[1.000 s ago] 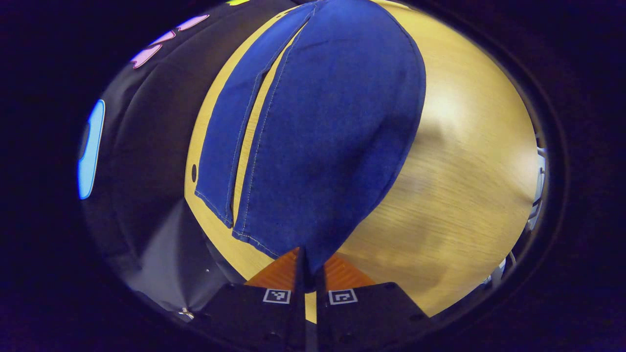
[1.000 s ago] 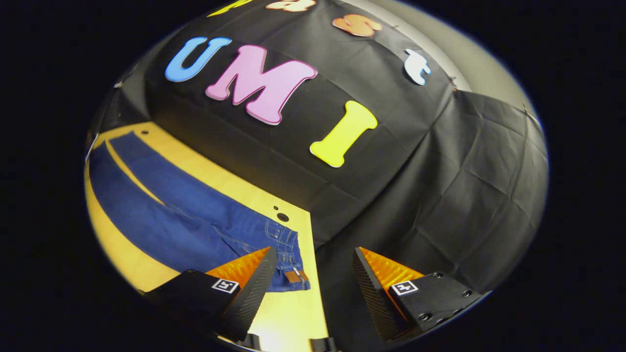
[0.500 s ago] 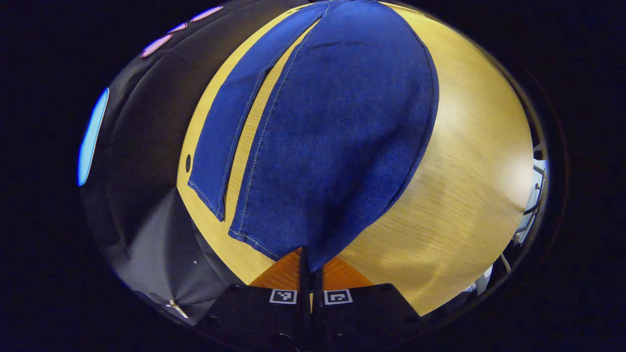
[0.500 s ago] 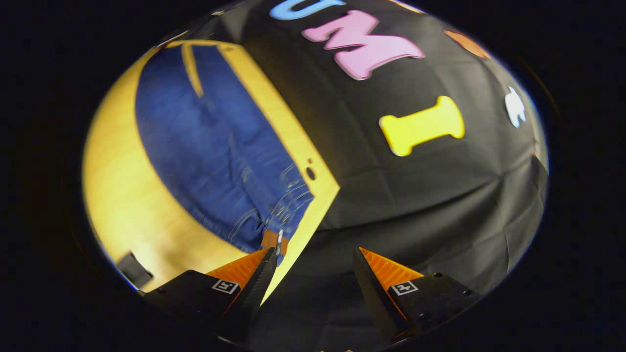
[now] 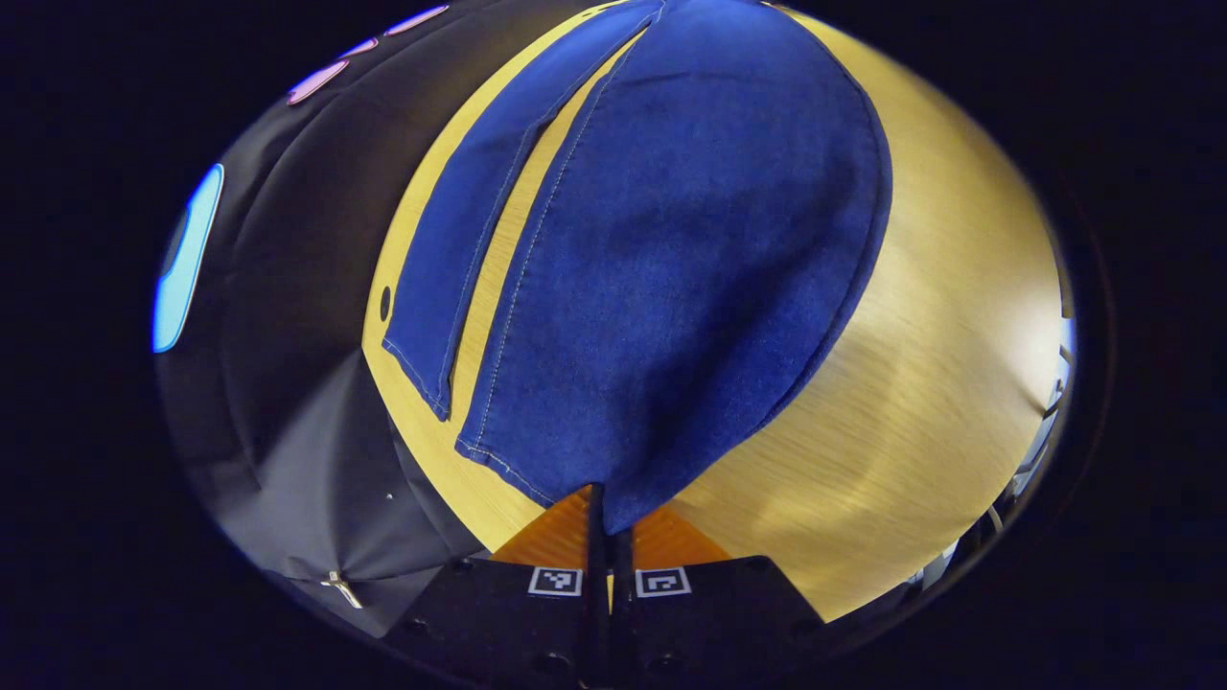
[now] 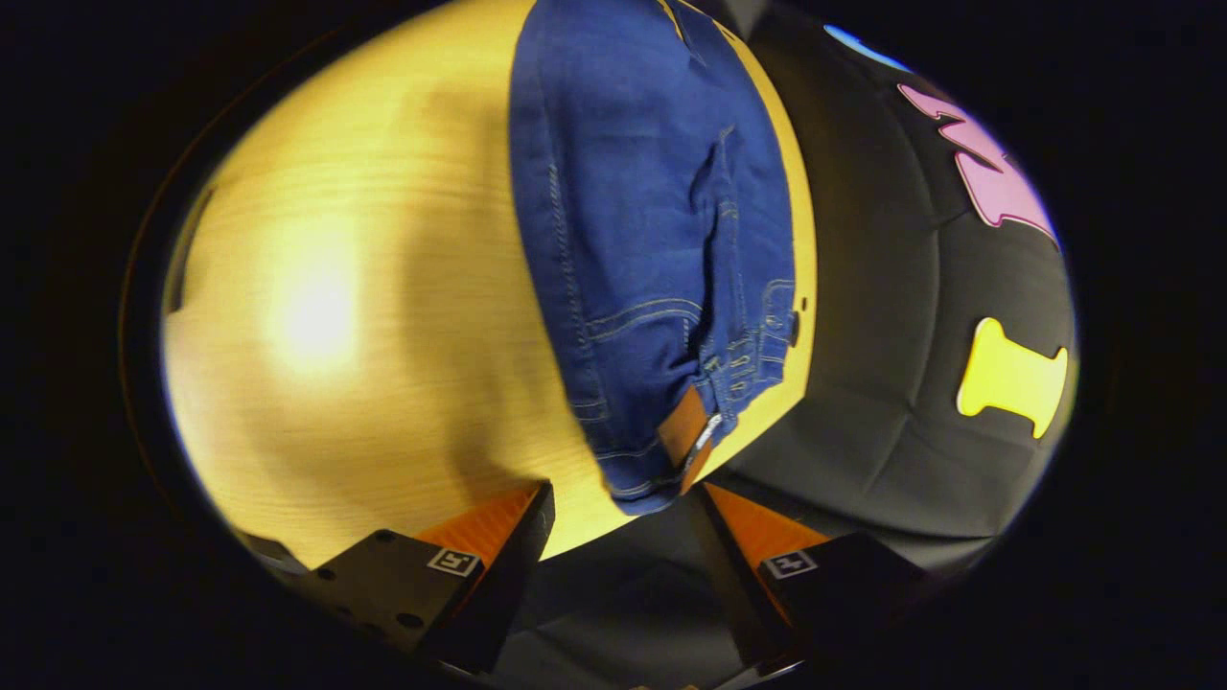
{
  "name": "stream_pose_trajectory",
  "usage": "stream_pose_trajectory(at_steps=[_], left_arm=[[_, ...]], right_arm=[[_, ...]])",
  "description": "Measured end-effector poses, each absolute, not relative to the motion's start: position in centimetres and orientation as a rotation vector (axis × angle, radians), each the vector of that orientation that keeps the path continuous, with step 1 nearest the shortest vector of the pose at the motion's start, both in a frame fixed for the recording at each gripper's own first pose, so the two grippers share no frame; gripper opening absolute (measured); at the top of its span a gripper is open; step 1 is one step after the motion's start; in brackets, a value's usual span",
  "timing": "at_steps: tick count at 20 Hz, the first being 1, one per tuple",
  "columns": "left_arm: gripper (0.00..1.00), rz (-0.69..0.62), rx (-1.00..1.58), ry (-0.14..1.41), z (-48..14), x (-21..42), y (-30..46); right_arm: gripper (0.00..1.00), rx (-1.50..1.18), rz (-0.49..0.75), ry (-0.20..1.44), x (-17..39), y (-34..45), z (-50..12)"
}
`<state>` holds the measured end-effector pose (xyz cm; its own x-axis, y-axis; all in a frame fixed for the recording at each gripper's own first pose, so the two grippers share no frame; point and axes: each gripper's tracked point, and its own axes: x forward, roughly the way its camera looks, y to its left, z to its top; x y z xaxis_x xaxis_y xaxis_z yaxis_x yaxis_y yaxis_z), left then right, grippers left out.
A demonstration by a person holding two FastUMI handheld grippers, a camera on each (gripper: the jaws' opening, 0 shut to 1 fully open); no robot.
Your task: Grasp the waist and the cuffs of the jeans and fold them to make the two legs overlap; first hold the waist and fold one-third of the jeans toward the cuffs, then hold the cuffs and fold the remaining one-third in the same direction to finish folding.
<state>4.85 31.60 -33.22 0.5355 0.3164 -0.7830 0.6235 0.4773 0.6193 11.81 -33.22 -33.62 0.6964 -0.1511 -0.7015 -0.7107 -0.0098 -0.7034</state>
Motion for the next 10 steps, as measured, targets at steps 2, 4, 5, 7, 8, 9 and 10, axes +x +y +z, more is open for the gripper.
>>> stream_pose_trajectory(at_steps=[2,4,5,7,8,9,10], left_arm=[[0.06,-0.219,1.113,1.033,-33.2,4.8,31.7],[0.06,-0.206,1.119,1.033,-33.3,4.8,31.7],[0.06,-0.206,1.121,1.035,-33.4,4.8,31.7],[0.06,-0.213,1.121,1.04,-33.3,4.8,31.6],[0.06,-0.219,1.122,1.04,-33.3,4.8,31.5],[0.06,-0.221,1.125,1.037,-33.3,4.9,31.3],[0.06,-0.221,1.132,1.031,-33.1,5.0,31.3]], right_arm=[[0.9,-1.565,0.507,0.698,12.5,-32.6,-33.6],[0.9,-1.603,0.506,0.659,14.0,-31.7,-33.7],[0.9,-1.615,0.5,0.644,14.6,-31.4,-33.9],[0.89,-1.626,0.493,0.63,15.3,-30.7,-34.1],[0.9,-1.64,0.495,0.63,15.3,-30.5,-34.1],[0.89,-1.66,0.5,0.623,15.4,-30.3,-34.2],[0.89,-1.67,0.512,0.63,15.2,-30.0,-34.6]])
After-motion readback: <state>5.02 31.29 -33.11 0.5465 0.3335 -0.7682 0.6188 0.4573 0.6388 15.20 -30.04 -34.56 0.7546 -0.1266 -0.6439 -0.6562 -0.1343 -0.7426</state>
